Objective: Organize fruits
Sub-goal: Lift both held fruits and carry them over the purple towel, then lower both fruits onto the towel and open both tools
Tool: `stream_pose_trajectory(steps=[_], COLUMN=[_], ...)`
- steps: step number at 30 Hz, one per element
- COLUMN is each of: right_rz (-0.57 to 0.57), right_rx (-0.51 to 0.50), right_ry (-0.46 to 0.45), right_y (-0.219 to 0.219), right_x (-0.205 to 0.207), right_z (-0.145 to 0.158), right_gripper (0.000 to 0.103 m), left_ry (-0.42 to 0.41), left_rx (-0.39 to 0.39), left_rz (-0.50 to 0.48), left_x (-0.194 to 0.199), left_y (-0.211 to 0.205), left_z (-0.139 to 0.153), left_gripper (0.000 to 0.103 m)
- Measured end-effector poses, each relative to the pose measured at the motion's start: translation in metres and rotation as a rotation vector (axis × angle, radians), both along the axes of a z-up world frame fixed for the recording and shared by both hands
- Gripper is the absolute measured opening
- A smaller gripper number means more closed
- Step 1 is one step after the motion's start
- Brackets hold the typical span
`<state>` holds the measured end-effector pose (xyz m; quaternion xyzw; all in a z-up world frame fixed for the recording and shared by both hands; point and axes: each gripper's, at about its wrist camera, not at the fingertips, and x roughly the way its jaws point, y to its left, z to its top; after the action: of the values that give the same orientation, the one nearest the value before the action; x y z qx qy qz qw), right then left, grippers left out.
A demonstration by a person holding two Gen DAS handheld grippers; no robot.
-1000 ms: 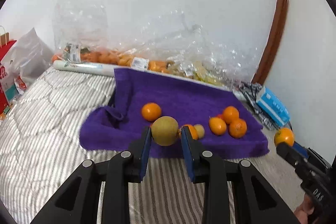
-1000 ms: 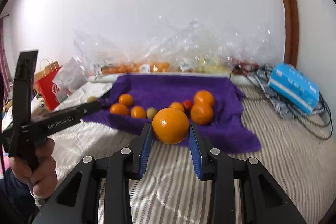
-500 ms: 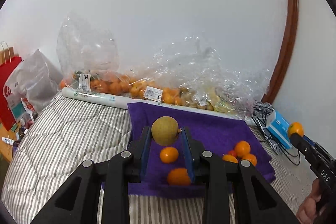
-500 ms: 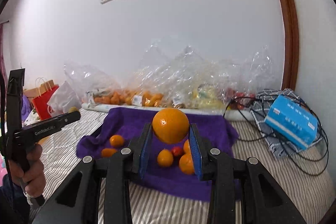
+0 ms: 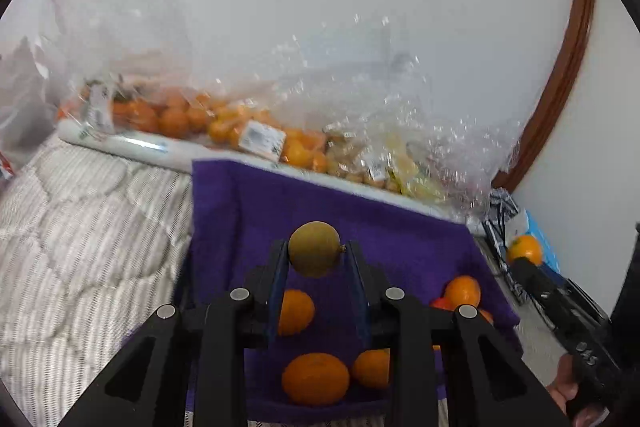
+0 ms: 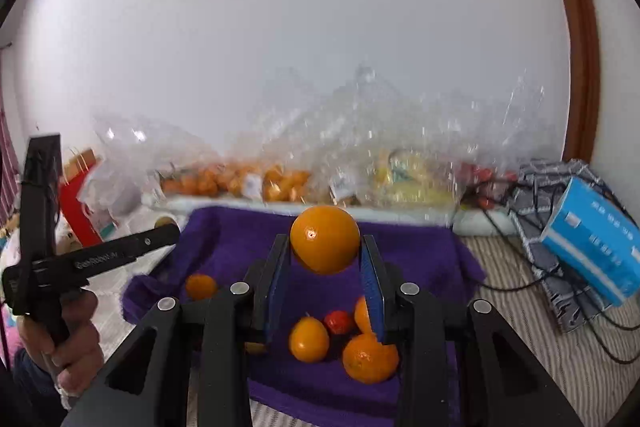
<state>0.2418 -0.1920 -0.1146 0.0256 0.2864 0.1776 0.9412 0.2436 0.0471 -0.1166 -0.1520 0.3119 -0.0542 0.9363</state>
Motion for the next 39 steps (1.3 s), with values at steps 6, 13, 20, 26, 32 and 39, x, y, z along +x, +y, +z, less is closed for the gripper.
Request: stream_pose_trajectory(steps=[6, 13, 20, 26, 32, 39], right_rz=[0.061, 0.181, 0.205, 0.212, 0.208, 0.208], right_rx=[0.022, 0.014, -0.021, -0.067, -0.107, -0.116], right_ry=[0.065, 0.108, 0.148, 0.147, 0.141, 0.133], right_y=[0.008, 0.027, 0.034, 0.041, 0.045, 0.046], right_x=[0.011, 0.009, 0.009, 0.008, 0.007, 0.007], right_z=[-0.018, -0.031, -0.041, -0.046, -0.05, -0.051], right_gripper=[0.035, 0.035, 0.035, 0.035, 0.035, 0.035], left_ry=[0.013, 0.021, 0.04, 0.038, 0.03, 0.025], left_rx=[-0.024, -0.003, 0.027, 0.015, 0.046, 0.053], left_rz=[-0.033, -0.067, -0.078, -0.086, -0.104, -0.1], left_x=[0.005, 0.009, 0.012, 0.012, 0.011, 0.011], left_y=[0.001, -0.006, -0.012, -0.012, -0.018, -0.02], left_z=[-0.012, -0.02, -0.025, -0.026, -0.026, -0.026], left_gripper=[0.028, 0.028, 0.028, 0.028, 0.028, 0.028])
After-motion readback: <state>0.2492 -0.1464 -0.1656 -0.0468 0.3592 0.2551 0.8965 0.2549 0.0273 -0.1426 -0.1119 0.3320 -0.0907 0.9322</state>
